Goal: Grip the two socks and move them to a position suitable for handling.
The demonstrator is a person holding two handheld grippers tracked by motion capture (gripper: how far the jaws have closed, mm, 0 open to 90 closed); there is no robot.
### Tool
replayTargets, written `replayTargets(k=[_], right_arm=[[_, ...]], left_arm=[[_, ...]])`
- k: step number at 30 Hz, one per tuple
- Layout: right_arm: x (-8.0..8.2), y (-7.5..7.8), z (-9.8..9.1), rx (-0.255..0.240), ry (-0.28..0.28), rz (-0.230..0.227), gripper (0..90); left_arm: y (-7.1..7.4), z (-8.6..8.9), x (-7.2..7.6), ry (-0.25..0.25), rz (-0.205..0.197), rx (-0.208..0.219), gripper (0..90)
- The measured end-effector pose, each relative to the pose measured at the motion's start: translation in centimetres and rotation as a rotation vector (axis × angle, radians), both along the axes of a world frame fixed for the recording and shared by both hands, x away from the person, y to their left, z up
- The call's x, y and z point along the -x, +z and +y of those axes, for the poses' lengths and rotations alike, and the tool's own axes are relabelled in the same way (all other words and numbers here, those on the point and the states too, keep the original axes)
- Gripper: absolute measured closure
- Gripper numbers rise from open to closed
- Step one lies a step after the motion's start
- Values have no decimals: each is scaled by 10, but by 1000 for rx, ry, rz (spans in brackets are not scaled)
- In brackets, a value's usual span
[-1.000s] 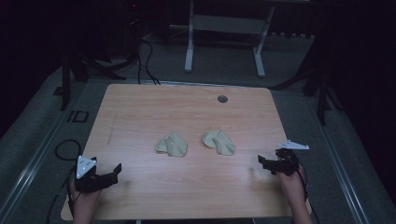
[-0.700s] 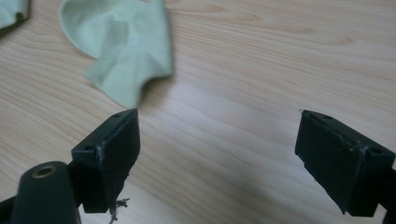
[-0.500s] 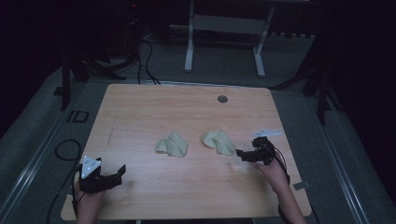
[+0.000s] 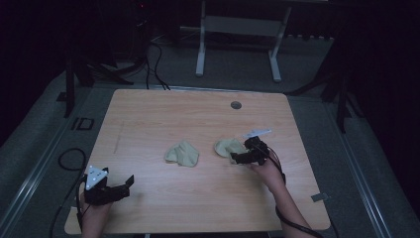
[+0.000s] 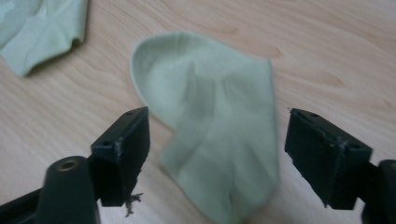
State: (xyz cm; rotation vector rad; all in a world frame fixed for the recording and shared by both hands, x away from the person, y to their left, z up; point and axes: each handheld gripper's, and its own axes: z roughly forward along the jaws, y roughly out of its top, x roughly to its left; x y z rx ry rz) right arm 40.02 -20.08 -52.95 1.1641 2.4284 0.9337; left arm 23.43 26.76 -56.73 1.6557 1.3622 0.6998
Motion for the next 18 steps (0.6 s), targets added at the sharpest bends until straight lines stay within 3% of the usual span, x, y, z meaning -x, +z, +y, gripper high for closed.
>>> replayTargets(k=[5, 11, 13, 15, 18], right_arm=[[-11, -6, 16, 13, 11, 0, 256], [-23, -16, 31, 65, 22, -7, 257], [-24, -21, 34, 103, 32, -2, 311], [-24, -24, 34, 97, 26, 1, 340], [-22, -23, 34, 96, 13, -9, 484]], left_arm=[[1, -1, 1, -3, -4, 13, 12], [0, -2, 0, -15, 2, 8, 12], [0, -2, 1, -12, 3, 13, 12], [0, -1, 2, -9, 2, 15, 12], [0, 0, 3, -4, 3, 18, 12]])
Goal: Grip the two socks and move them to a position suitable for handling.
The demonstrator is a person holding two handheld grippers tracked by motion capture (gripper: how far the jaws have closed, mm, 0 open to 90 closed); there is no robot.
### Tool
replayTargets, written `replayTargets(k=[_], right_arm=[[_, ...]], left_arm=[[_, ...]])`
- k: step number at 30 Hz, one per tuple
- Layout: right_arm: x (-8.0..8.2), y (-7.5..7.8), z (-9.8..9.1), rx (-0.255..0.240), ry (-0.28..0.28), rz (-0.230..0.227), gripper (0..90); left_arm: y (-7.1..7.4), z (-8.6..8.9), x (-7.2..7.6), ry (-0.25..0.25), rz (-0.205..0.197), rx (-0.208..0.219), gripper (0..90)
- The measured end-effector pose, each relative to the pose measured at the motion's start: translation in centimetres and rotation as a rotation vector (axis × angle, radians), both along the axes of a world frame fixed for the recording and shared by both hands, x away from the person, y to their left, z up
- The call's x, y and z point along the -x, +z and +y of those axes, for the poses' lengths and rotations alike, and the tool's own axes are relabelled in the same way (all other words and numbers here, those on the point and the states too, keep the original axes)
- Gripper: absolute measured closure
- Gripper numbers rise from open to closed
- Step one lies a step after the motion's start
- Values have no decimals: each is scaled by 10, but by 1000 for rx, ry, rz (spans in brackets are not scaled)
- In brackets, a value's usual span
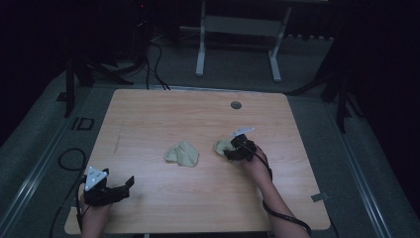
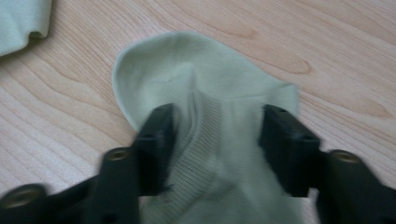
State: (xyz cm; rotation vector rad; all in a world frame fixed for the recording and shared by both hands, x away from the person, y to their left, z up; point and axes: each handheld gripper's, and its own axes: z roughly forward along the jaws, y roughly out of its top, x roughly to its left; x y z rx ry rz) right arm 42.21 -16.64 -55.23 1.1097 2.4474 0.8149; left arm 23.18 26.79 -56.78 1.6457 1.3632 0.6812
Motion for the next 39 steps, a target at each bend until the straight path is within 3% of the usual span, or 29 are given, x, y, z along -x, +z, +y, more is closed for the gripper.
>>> replayTargets(k=[6, 8, 15, 23, 29, 33, 37, 39], right_arm=[[2, 2, 4, 24, -10, -1, 748], [2, 3, 6, 44, -7, -8, 791], [4, 11, 8, 72, 28, -8, 817], [18, 44, 9, 10, 43, -70, 819], [38, 64, 9, -6, 59, -128, 819], [54, 72, 12, -7, 80, -132, 819], [73, 91, 11, -59, 89, -155, 819], [82, 97, 11, -59, 102, -166, 818]], left_arm=[[0, -1, 0, -6, 4, -9, 12], [0, -2, 0, -8, 4, -9, 12], [0, -1, 0, -11, 4, -5, 12], [0, -3, 0, -6, 5, -10, 12], [0, -5, 0, -4, -6, -3, 12], [0, -9, -1, -16, -1, -15, 12], [0, -11, -2, -25, 2, -20, 12], [0, -12, -3, -30, 3, -20, 12]])
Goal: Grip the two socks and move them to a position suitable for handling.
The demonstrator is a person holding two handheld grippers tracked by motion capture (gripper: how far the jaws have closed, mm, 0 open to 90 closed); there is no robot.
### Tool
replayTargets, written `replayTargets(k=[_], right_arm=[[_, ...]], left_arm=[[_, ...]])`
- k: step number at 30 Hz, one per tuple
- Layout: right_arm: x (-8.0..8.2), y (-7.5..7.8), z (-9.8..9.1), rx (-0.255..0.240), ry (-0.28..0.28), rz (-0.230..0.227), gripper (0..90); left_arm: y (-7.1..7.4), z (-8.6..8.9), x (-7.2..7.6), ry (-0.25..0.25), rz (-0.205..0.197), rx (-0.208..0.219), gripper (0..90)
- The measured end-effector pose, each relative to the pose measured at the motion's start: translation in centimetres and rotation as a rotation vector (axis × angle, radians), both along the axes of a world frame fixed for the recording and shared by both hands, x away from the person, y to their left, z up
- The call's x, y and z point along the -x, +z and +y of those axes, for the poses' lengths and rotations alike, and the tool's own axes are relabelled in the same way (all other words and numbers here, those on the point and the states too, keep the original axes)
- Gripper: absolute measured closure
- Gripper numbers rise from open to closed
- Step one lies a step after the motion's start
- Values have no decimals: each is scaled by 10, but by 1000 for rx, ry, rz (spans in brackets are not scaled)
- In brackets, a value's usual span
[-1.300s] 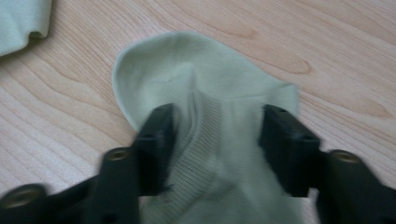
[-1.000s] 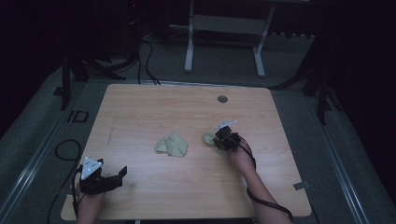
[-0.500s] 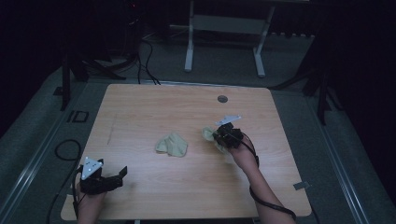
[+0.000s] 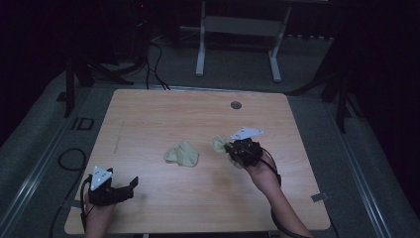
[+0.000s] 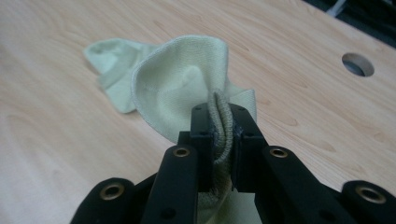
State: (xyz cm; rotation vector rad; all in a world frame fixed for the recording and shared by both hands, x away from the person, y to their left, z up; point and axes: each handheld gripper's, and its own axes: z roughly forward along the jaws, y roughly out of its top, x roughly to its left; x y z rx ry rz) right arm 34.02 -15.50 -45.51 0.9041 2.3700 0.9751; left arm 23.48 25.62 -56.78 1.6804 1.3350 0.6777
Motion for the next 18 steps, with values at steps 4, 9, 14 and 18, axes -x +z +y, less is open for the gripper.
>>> replayTargets(k=[4, 9, 14, 18], right_arm=[[19, 3, 1, -14, 17, 7, 818], [39, -5, 4, -4, 38, 28, 818], [55, -26, 11, 13, 64, 72, 819], [55, -52, 16, 38, 54, 125, 818]], left_arm=[[1, -1, 0, -4, -2, -9, 12], [0, -4, -1, -11, -2, -14, 12], [1, -6, -1, -22, -5, -19, 12], [1, -7, -1, -25, -8, -40, 12]])
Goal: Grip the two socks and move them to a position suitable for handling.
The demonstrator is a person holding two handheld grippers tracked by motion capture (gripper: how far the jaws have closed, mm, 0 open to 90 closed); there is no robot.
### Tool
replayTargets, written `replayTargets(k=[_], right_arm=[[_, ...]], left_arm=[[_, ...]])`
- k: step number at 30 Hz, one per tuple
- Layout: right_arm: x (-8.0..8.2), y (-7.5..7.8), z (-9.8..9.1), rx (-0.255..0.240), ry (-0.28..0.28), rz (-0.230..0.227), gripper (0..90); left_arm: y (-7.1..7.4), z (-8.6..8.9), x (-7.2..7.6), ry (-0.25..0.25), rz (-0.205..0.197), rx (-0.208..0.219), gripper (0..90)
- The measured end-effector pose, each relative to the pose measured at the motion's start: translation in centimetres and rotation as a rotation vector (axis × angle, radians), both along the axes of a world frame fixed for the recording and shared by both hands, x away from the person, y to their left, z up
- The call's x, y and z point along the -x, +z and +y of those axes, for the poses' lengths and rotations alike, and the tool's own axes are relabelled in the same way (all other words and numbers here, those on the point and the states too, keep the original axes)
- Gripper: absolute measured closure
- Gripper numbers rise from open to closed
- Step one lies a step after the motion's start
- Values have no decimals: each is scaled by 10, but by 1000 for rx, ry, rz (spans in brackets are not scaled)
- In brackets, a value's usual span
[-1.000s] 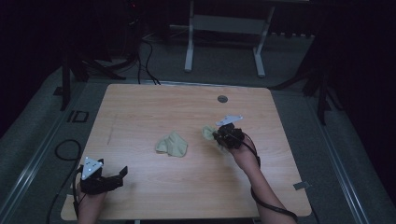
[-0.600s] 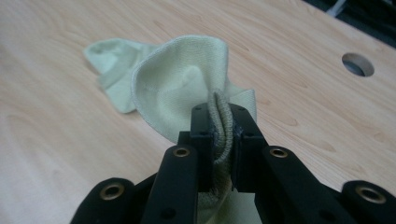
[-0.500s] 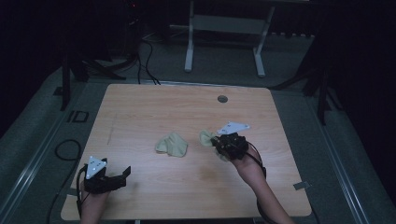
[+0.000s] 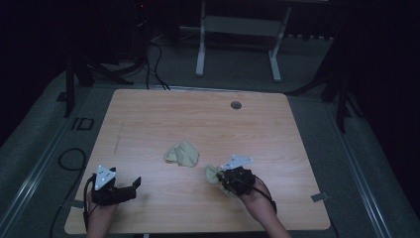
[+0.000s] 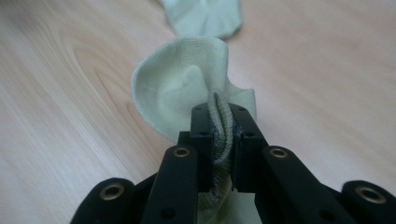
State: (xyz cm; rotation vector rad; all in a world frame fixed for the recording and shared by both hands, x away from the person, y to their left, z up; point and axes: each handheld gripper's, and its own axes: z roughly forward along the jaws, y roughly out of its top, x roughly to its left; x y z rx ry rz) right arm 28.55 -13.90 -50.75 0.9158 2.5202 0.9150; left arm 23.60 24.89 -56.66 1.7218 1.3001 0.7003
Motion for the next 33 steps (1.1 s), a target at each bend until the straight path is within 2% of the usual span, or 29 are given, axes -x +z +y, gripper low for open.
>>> replayTargets(k=[1, 3, 5, 8, 11, 16, 24, 27, 31, 33], right_arm=[[0, -9, 2, 8, -1, 20, 818], [0, -19, 6, 40, 1, 28, 818], [0, -30, 8, 50, 2, 43, 817], [1, -38, 10, 54, -7, 56, 816], [4, -44, 14, 87, 3, 56, 775], [10, -45, 18, 79, -4, 54, 589], [17, -49, 22, 47, -23, 62, 409], [17, -50, 23, 44, -27, 65, 375], [15, -51, 31, 31, -40, 65, 330], [14, -52, 36, 27, -45, 67, 296]], left_arm=[[0, 0, 0, -2, -1, 2, 12], [0, -1, -1, -6, 2, 2, 12], [-1, -1, -1, -12, 5, 1, 12], [0, -2, -1, -14, 3, 0, 12], [0, -3, -1, -16, 3, -1, 12], [0, -4, -1, -22, 1, -1, 12], [1, -7, 0, -39, -4, -10, 12], [1, -10, 0, -49, -10, -9, 12], [3, -20, 2, -92, -24, -35, 12], [4, -27, 3, -131, -37, -42, 12]])
